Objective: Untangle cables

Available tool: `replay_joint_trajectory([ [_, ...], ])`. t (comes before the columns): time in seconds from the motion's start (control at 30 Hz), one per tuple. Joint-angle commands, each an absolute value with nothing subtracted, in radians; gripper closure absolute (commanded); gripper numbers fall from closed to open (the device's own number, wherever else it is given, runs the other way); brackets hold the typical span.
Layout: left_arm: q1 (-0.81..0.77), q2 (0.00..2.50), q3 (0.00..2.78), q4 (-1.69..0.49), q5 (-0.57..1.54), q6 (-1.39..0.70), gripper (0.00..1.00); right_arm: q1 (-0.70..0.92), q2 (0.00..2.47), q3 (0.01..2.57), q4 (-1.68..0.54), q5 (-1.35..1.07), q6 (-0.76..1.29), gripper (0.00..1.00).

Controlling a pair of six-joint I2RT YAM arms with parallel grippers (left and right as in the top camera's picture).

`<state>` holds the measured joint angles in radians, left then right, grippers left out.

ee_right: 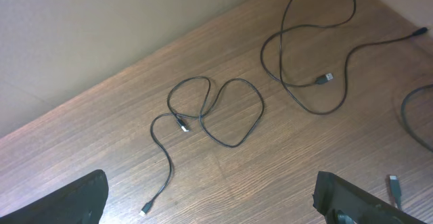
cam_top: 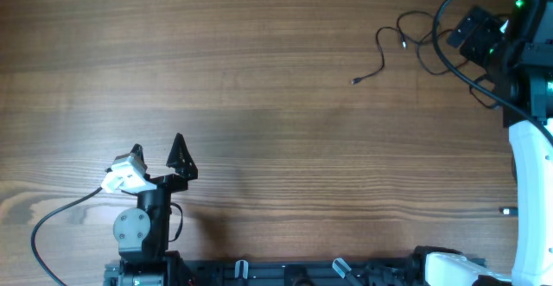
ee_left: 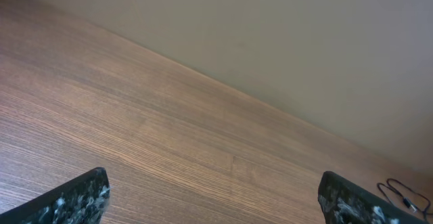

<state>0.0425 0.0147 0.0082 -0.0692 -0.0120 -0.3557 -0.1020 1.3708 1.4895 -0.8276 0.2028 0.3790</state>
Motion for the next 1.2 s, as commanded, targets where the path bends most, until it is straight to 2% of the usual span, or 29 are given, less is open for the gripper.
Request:
replay_joint_trajectory([
  [0.0, 0.050, 0.003, 0.006, -0.076, 0.007, -0.344, 0.00, -0.104, 1.377, 1.497, -0.825, 0.209, 0.367, 0.00],
  [0.8, 0.050, 0.006, 0.006, -0.076, 0.007, -0.344, 0.00, -0.104, 1.387, 1.497, -0.825, 0.209, 0.367, 0.00],
  [1.0, 0.050, 0.006, 0.006, -0.075, 0.007, -0.344, 0.00, -0.104, 1.243, 1.448, -0.822, 0.212, 0.368, 0.00],
  [1.1, 0.050, 0.006, 0.006, -0.076, 0.007, -0.344, 0.00, -0.104, 1.123, 1.295, -0.646, 0.152, 0.367, 0.00],
  [1.17, 0.050, 0.006, 0.006, -0.076, 0.007, -0.344, 0.00, -0.104, 1.018, 1.107, -0.422, 0.084, 0.365, 0.00],
])
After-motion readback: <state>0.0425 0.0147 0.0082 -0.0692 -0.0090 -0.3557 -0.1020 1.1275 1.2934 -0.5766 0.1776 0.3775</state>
